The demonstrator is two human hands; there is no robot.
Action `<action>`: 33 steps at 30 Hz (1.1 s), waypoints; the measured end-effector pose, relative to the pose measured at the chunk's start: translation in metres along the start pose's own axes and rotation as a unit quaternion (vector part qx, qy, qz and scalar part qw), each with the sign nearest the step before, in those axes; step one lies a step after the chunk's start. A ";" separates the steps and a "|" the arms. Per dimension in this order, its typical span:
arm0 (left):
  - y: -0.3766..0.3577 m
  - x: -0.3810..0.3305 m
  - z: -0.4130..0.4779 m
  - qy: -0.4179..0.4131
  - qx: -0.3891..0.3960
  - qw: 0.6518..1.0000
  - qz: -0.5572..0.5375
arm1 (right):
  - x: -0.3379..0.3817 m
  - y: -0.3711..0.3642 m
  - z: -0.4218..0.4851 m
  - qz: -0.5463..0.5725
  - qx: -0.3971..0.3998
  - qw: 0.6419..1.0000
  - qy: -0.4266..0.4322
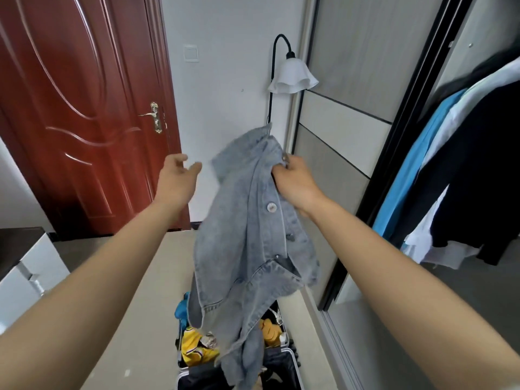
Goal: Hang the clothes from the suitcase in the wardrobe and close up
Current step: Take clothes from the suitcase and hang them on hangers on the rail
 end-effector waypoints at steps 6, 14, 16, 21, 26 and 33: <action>-0.029 0.065 -0.127 -0.228 0.144 0.953 0.140 | 0.012 0.014 0.026 0.036 -0.121 0.991 -0.042; -0.091 0.128 -0.120 -0.076 0.273 0.957 0.060 | 0.036 0.051 0.029 0.007 -0.125 0.992 0.005; -0.099 0.120 -0.115 -0.073 0.330 0.940 0.039 | 0.033 0.071 0.024 -0.007 -0.157 0.988 0.002; -0.117 0.092 -0.107 -0.082 0.473 0.874 0.080 | 0.030 0.130 0.003 -0.031 -0.207 0.978 -0.014; -0.132 0.049 -0.092 -0.181 0.460 0.856 0.147 | 0.036 0.191 -0.010 -0.232 -0.183 0.955 0.017; -0.191 -0.049 -0.101 -0.165 0.278 0.946 -0.006 | -0.008 0.238 -0.055 -0.475 -0.138 0.852 -0.169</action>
Point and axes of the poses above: each hand's wrist, its own z-axis towards the middle knuckle, its own y-axis out of the back of the hand, x = y × z, the point moved 4 cm from there along z, towards the middle knuckle, and after that the axes turned 12 degrees about y, right-handed, at the moved point
